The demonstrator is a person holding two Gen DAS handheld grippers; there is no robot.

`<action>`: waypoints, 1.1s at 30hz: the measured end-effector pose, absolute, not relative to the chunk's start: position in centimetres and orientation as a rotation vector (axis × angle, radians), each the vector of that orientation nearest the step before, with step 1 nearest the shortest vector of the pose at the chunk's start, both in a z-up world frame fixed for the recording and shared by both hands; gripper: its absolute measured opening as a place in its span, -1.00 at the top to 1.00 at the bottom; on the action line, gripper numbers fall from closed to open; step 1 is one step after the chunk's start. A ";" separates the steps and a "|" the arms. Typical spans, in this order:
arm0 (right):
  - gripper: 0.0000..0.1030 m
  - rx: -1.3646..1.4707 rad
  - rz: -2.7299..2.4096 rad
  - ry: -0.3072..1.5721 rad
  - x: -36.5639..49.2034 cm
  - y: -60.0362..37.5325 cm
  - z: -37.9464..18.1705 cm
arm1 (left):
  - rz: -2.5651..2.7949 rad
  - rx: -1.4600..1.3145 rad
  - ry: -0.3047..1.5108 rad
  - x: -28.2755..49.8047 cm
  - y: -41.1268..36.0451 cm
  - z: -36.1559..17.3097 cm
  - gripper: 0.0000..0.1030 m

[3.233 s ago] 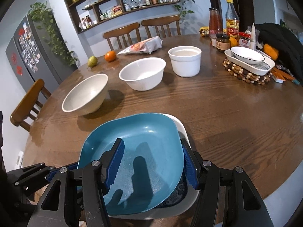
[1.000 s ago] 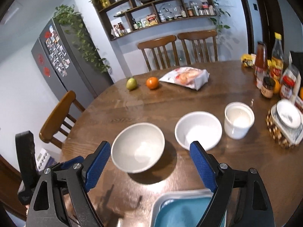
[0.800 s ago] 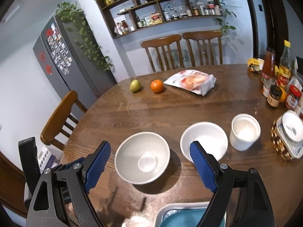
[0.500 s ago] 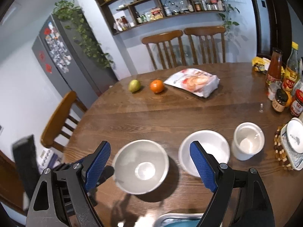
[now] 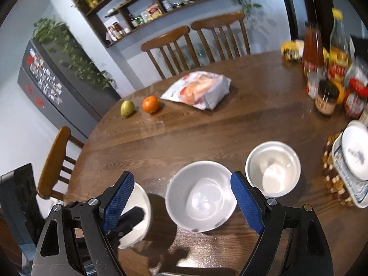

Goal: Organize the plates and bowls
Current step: 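Move the right tool to the large white bowl, then grasp the rim of the large white bowl with the right tool and lift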

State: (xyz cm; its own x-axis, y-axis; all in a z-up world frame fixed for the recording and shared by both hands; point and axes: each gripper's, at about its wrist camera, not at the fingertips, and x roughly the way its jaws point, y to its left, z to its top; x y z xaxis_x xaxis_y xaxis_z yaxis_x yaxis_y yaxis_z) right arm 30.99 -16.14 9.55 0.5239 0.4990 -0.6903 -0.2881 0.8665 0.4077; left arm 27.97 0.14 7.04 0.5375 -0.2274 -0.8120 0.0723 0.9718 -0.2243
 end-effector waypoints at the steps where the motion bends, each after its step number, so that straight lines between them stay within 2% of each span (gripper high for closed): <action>1: -0.68 0.270 0.477 0.913 31.2 -16.3 9.0 | -0.185 -0.184 1.012 28.5 0.1 6.5 -0.07; 10: -0.66 0.328 0.475 0.971 32.2 -17.1 5.6 | -0.226 -0.220 1.047 29.9 -1.2 5.0 -0.03; 12: -0.47 0.332 0.462 0.981 32.4 -17.3 5.2 | -0.213 -0.197 1.054 30.1 -1.5 4.8 -0.02; 14: -0.42 0.324 0.446 0.976 32.5 -17.5 4.9 | -0.203 -0.181 1.055 30.3 -1.8 4.5 -0.02; 18: -0.05 0.291 0.431 0.984 32.8 -17.4 4.3 | -0.200 -0.177 1.067 30.5 -2.1 3.9 -0.02; 33: -0.04 0.251 0.361 1.032 33.7 -17.3 2.4 | -0.174 -0.149 1.057 30.7 -2.1 3.3 -0.06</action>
State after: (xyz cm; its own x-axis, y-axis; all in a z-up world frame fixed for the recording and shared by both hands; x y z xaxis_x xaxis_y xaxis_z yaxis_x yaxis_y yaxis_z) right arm 33.73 -17.31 2.35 0.4629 0.4060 -0.7879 -0.1733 0.9132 0.3688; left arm 30.69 -2.13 3.26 0.4803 -0.2134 -0.8508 0.0702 0.9762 -0.2052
